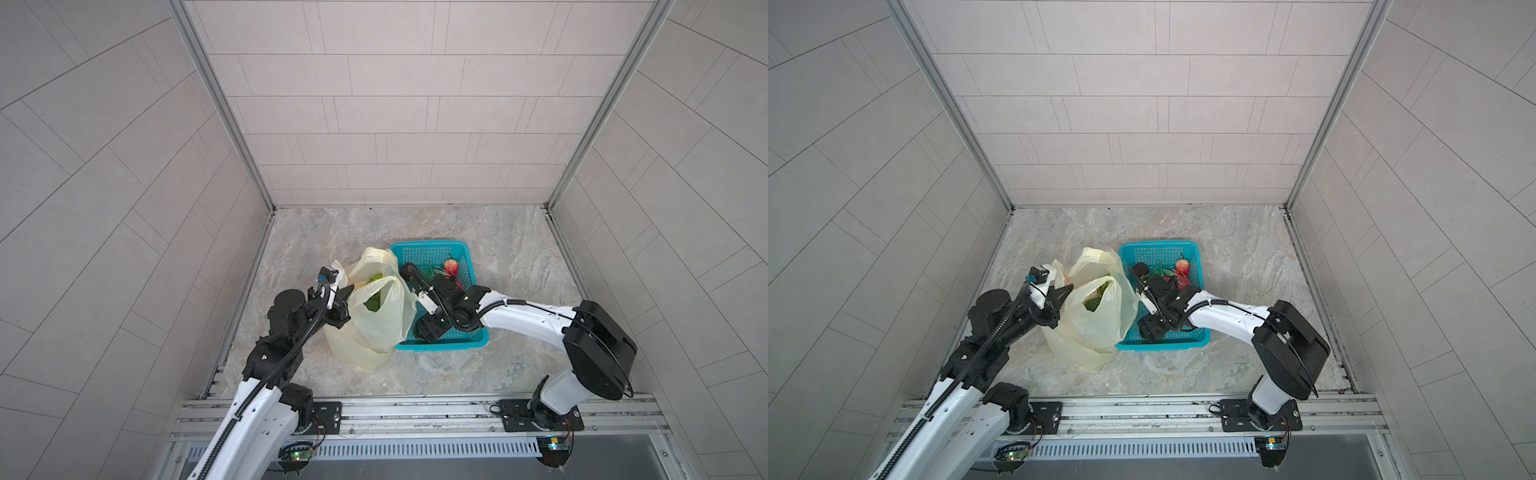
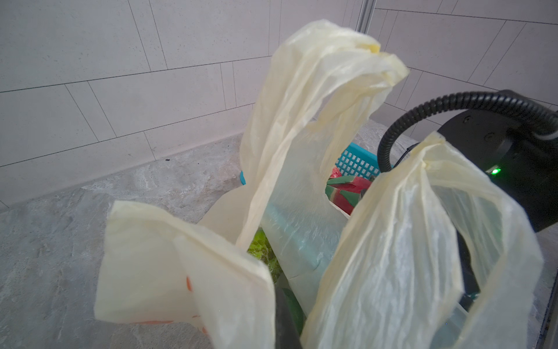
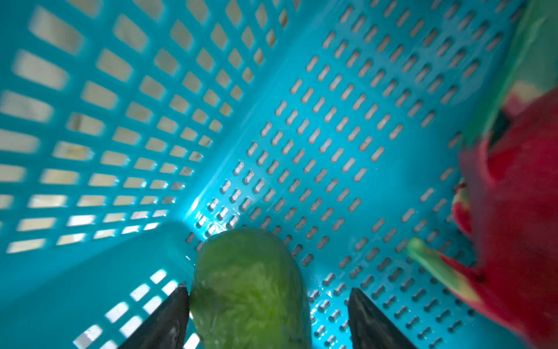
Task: Place the fruits into the plastic bag
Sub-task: Pick up the fruit from the bin.
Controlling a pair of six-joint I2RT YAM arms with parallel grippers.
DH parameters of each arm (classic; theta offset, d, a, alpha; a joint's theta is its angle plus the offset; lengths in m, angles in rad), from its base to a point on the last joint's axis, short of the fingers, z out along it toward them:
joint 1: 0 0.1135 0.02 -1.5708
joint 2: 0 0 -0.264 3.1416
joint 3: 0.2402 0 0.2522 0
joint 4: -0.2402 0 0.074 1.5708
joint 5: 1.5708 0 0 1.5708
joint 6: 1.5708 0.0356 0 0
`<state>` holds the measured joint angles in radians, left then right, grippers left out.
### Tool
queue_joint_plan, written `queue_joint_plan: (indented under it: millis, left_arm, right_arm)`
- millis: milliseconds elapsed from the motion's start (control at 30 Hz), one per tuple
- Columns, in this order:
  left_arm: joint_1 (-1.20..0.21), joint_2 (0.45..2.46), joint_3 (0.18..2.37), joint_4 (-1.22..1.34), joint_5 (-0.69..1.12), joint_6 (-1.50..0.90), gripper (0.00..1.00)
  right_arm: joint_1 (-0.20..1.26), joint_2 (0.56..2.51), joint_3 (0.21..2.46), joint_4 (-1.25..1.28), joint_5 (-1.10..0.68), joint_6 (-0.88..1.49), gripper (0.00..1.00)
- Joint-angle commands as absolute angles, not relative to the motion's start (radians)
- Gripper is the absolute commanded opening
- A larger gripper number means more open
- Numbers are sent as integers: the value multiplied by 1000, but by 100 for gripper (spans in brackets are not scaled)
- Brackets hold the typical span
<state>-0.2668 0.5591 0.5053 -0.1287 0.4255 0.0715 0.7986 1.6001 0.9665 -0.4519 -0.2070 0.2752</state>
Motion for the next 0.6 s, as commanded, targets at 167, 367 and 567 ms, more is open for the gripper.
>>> queue_joint_plan:
  millis: [167, 367, 567]
  left_arm:
    - [-268, 549, 508, -119, 428, 76, 0]
    - [-269, 550, 506, -117, 431, 74, 0]
    - [-269, 541, 504, -109, 445, 66, 0]
  right_arm:
    - [804, 1667, 966, -415, -208, 308, 56]
    - [787, 1615, 972, -419, -185, 323, 39]
    - [702, 1430, 980, -433, -161, 336, 38]
